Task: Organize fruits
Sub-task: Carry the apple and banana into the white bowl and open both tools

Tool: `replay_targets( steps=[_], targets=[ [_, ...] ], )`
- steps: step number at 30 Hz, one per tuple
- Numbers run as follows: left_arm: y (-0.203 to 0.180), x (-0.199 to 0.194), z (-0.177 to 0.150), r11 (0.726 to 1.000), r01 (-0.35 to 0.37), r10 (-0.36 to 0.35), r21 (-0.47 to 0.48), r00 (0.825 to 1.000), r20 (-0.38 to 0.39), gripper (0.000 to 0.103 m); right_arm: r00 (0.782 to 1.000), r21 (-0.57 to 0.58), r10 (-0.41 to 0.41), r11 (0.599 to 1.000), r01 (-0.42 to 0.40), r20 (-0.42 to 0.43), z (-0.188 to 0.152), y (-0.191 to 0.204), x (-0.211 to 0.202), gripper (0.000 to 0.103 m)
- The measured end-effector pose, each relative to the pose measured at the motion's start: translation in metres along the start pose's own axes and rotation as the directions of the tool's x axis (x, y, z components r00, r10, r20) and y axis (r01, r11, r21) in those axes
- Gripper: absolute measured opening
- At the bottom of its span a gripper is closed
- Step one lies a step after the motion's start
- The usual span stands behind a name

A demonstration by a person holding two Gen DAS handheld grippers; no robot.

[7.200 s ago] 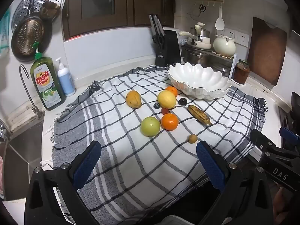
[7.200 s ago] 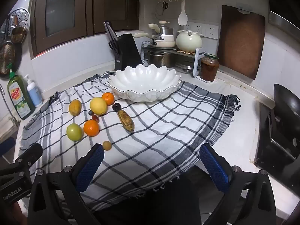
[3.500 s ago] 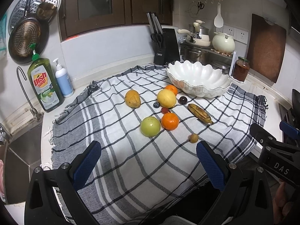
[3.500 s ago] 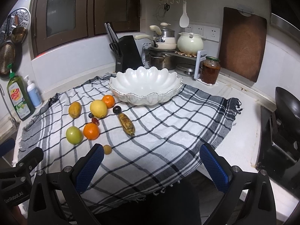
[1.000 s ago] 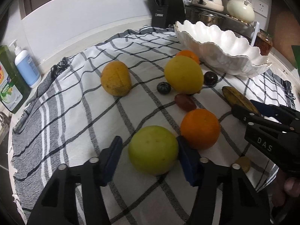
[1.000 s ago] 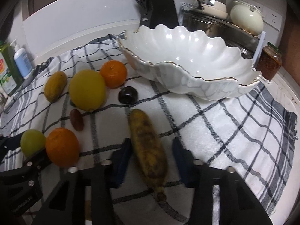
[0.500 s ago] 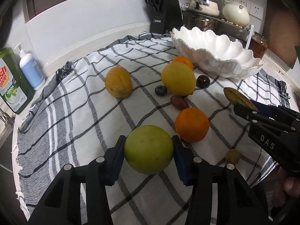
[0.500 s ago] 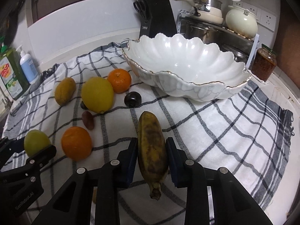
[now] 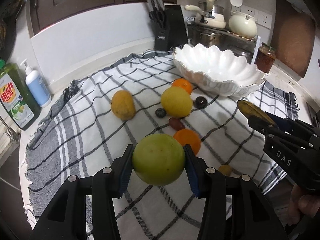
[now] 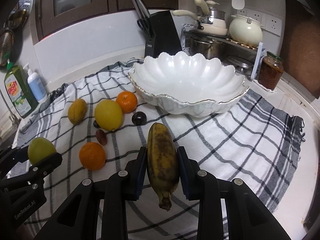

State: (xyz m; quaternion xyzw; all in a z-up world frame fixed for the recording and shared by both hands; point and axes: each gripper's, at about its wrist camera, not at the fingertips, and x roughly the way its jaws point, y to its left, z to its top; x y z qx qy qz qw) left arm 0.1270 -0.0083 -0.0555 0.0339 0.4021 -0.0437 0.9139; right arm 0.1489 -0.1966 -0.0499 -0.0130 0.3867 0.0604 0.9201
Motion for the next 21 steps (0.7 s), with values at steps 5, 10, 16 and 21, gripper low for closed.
replay_targets(
  steps=[5, 10, 16, 21],
  targets=[
    [-0.01, -0.009, 0.013, 1.0, 0.012, -0.013, 0.017, 0.999, 0.034, 0.048, 0.999, 0.017, -0.02, 1.0, 0.019, 0.036, 0.008, -0.012, -0.013, 0.031],
    [-0.019, -0.013, 0.031, 0.999, 0.033, -0.034, 0.029, 0.998, 0.06, 0.048, 0.997, 0.032, -0.047, 0.998, 0.045, 0.068, 0.02, -0.025, -0.02, 0.031],
    [-0.031, -0.013, 0.055, 0.997, 0.054, -0.058, 0.047, 0.994, 0.093, 0.048, 0.992, 0.045, -0.082, 0.996, 0.077, 0.099, 0.035, -0.04, -0.022, 0.031],
    [-0.04, -0.006, 0.077, 0.995, 0.068, -0.075, 0.069, 0.991, 0.113, 0.048, 0.988, 0.061, -0.102, 0.994, 0.095, 0.119, 0.051, -0.055, -0.018, 0.031]
  ],
)
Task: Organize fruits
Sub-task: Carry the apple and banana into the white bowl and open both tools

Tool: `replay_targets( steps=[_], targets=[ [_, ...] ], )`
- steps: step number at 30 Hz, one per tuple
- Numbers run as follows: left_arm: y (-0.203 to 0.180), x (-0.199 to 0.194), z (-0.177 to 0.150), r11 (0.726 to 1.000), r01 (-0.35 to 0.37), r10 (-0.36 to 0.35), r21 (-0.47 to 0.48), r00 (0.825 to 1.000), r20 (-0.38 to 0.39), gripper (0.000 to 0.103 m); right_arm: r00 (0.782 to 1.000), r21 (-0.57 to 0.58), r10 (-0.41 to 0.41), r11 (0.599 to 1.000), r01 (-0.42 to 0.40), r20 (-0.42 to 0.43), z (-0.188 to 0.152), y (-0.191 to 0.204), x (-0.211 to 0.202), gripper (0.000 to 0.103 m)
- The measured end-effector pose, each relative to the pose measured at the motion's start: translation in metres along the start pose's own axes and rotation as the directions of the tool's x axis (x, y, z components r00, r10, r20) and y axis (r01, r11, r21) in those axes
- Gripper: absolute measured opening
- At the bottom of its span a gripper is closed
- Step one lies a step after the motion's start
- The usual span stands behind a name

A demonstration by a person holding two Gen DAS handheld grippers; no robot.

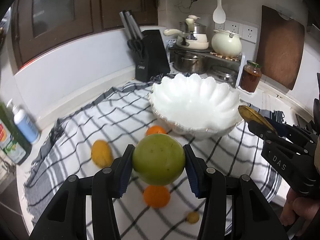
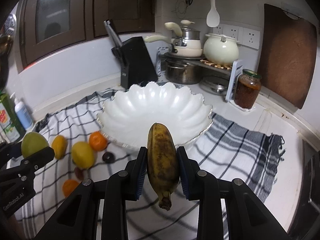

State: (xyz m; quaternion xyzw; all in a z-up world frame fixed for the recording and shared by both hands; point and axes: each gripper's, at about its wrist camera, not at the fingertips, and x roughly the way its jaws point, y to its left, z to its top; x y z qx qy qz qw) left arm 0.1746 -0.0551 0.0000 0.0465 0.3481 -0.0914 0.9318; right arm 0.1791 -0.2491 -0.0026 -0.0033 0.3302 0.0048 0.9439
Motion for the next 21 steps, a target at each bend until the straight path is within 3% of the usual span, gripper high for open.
replay_targets(
  steps=[11, 21],
  targets=[
    [-0.021, 0.045, 0.057, 0.998, 0.041, -0.043, 0.05, 0.998, 0.04, 0.048, 0.998, 0.027, -0.052, 0.998, 0.05, 0.046, 0.046, -0.032, 0.035, 0.031],
    [-0.033, 0.113, 0.098, 0.996, 0.07, -0.071, 0.052, 0.997, 0.006, 0.048, 0.995, 0.039, -0.097, 0.995, 0.096, 0.023, 0.081, -0.054, 0.09, 0.031]
  ],
)
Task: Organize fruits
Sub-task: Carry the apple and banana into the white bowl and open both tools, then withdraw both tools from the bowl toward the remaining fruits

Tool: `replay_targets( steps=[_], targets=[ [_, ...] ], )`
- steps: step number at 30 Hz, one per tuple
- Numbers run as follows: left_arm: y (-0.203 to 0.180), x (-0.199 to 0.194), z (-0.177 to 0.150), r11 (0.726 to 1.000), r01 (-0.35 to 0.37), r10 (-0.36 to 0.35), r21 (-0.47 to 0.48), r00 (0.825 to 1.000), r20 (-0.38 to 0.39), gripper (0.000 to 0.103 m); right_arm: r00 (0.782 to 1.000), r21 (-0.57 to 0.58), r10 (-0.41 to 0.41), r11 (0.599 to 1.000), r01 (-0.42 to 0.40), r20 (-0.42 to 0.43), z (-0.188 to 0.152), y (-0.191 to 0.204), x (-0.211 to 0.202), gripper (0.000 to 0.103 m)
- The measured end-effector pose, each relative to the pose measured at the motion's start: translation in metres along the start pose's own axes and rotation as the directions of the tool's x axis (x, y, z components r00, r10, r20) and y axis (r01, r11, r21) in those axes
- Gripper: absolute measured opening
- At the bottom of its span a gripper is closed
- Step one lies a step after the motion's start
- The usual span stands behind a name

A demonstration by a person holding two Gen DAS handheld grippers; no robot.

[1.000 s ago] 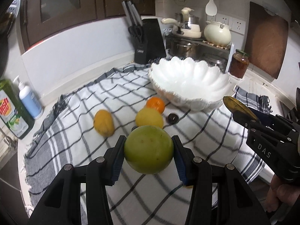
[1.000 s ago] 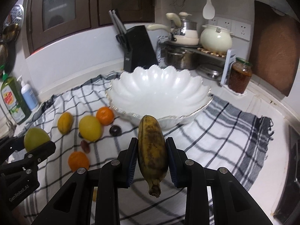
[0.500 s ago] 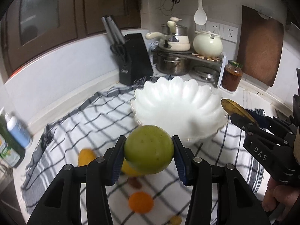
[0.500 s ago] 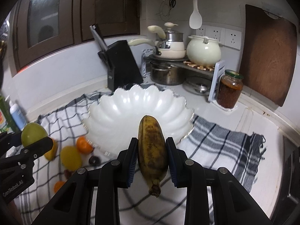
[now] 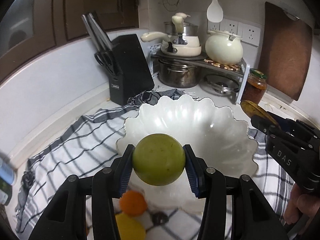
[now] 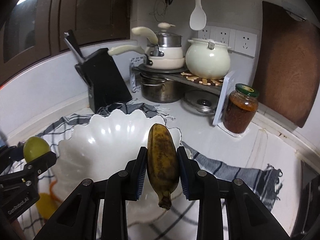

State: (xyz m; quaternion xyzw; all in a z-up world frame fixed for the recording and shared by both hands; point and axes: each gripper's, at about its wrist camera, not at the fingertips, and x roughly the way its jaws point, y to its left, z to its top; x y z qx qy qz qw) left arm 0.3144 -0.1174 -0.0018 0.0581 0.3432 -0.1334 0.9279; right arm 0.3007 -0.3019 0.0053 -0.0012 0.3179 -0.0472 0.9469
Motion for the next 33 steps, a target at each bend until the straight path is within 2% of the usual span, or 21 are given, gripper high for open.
replay_targets(
  steps=[11, 16, 21, 24, 26, 27, 29, 33],
  targets=[
    [0.009, 0.061, 0.009, 1.0, -0.003, 0.001, -0.023, 0.998, -0.067, 0.048, 0.993, 0.02, -0.013, 1.0, 0.016, -0.115, 0.003, -0.008, 0.061, 0.031],
    [0.009, 0.076, 0.003, 0.999, -0.002, -0.002, -0.04, 0.994, -0.114, 0.048, 0.99, 0.019, -0.017, 1.0, 0.02, -0.142, -0.001, -0.008, 0.071, 0.031],
    [0.01, 0.087, -0.006, 0.999, -0.01, 0.003, -0.042, 0.985, -0.172, 0.048, 0.986, -0.02, -0.068, 0.998, 0.065, -0.149, -0.001, -0.006, 0.073, 0.033],
    [0.009, 0.084, -0.01, 0.999, -0.014, 0.007, -0.038, 0.984, -0.177, 0.051, 0.986, -0.018, -0.07, 0.998, 0.068, -0.154, -0.003, -0.007, 0.071, 0.042],
    [0.009, 0.077, -0.009, 0.999, -0.038, 0.034, -0.025, 0.988, -0.15, 0.069, 0.987, -0.023, -0.075, 0.997, 0.072, -0.14, -0.005, -0.006, 0.065, 0.052],
    [0.01, 0.074, -0.008, 0.999, -0.045, 0.041, -0.025, 0.989, -0.141, 0.073, 0.988, -0.021, -0.076, 0.997, 0.074, -0.137, -0.006, -0.006, 0.064, 0.055],
    [0.011, 0.067, -0.005, 0.998, -0.058, 0.054, -0.026, 0.99, -0.127, 0.075, 0.988, -0.008, -0.077, 0.997, 0.077, -0.131, -0.007, -0.007, 0.059, 0.064],
    [0.01, 0.056, -0.001, 0.998, -0.066, 0.063, -0.022, 0.991, -0.114, 0.075, 0.991, 0.011, -0.071, 0.997, 0.072, -0.11, -0.006, -0.008, 0.045, 0.068]
  ],
)
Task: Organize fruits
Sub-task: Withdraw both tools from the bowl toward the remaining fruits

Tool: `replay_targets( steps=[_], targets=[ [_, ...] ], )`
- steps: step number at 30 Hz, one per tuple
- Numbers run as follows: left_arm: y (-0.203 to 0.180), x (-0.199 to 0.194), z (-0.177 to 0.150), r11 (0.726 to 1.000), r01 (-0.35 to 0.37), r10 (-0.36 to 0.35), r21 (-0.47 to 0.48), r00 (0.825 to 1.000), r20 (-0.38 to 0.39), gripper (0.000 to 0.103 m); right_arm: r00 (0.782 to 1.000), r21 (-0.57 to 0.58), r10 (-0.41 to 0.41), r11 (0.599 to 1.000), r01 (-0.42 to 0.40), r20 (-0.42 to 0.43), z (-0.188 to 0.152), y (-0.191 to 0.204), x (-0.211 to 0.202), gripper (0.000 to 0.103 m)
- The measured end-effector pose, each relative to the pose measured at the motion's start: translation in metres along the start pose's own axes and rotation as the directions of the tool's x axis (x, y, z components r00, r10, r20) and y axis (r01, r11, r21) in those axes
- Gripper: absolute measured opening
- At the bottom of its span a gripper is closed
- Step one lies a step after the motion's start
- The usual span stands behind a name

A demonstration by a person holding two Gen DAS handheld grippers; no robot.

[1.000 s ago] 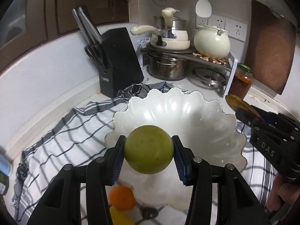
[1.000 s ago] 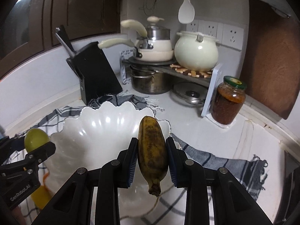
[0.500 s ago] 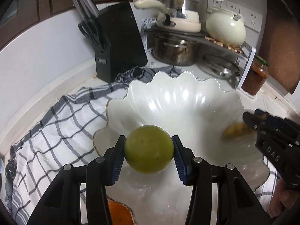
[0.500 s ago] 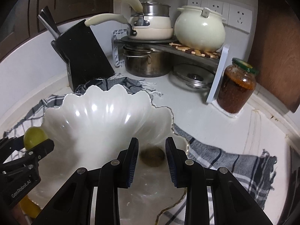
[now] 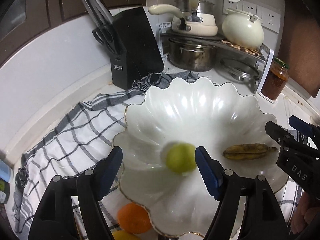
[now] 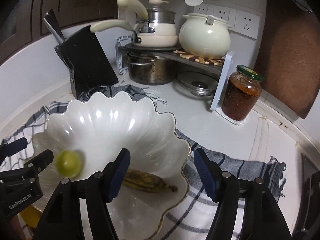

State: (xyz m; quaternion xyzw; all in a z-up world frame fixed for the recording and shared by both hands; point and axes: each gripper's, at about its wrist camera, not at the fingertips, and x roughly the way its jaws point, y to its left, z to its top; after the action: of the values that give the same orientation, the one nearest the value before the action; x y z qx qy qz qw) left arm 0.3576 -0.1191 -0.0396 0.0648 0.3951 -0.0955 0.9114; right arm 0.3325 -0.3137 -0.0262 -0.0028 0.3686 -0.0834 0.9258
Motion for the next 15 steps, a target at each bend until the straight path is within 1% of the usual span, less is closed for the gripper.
replay_targets(
  steps=[2, 4, 15],
  targets=[
    [0.001, -0.006, -0.001, 1.0, -0.003, 0.003, 0.0, 1.0, 0.005, 0.079, 1.0, 0.003, 0.003, 1.0, -0.003, 0.011, 0.0, 0.0, -0.008, 0.069],
    [0.001, -0.012, -0.002, 1.0, -0.005, 0.005, -0.004, 1.0, 0.012, 0.08, 1.0, 0.005, 0.004, 1.0, -0.004, 0.021, -0.001, 0.001, -0.015, 0.069],
    [0.011, -0.061, -0.02, 0.999, -0.046, 0.047, -0.02, 0.997, 0.059, 0.08, 0.997, 0.017, 0.027, 0.999, -0.028, 0.068, -0.012, 0.01, -0.059, 0.069]
  ],
)
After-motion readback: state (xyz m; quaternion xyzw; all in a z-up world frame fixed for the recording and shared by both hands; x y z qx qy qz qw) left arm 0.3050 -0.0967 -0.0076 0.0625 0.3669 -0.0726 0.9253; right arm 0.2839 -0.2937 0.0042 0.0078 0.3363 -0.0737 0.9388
